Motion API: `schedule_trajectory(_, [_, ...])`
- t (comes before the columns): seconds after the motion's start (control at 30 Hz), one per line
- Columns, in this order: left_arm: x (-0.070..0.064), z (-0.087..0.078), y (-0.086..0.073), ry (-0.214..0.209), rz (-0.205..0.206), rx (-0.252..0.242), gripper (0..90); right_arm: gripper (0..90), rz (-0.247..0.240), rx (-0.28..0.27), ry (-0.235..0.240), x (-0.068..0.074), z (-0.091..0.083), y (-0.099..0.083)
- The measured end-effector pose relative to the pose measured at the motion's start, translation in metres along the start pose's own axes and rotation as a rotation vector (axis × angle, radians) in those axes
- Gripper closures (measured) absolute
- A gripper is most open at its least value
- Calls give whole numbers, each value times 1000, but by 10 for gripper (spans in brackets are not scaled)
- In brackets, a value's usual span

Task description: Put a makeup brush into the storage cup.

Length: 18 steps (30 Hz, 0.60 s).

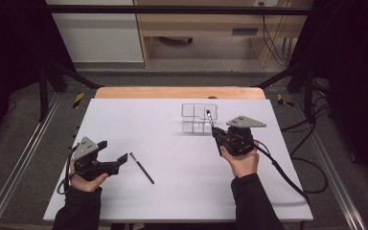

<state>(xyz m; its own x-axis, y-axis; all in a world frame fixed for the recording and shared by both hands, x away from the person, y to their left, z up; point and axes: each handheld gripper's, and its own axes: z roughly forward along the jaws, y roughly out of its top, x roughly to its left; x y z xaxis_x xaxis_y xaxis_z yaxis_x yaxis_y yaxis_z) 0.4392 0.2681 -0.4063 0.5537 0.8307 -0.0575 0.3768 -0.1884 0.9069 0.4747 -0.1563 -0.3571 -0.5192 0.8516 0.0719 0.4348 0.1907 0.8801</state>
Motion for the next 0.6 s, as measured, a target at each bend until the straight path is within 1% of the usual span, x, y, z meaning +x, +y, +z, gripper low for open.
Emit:
schedule_trajectory(0.13, [0,0,0,-1,3,2,63,841,20,-27,-3,-2,3,3])
schedule_trajectory(0.23, [0,0,-1,-1,7,3,63,841,24,-51,-7,-4,4,5])
schedule_trajectory(0.37, [-1,0,0,0,13,1,62,840,38,-100,-19,-6,3,8])
schedule_trajectory(0.43, [-2,0,0,-1,17,2,62,840,55,-127,-13,-7,3,10])
schedule_trajectory(0.6, [-2,0,0,2,21,4,59,840,63,-186,-19,-8,4,15])
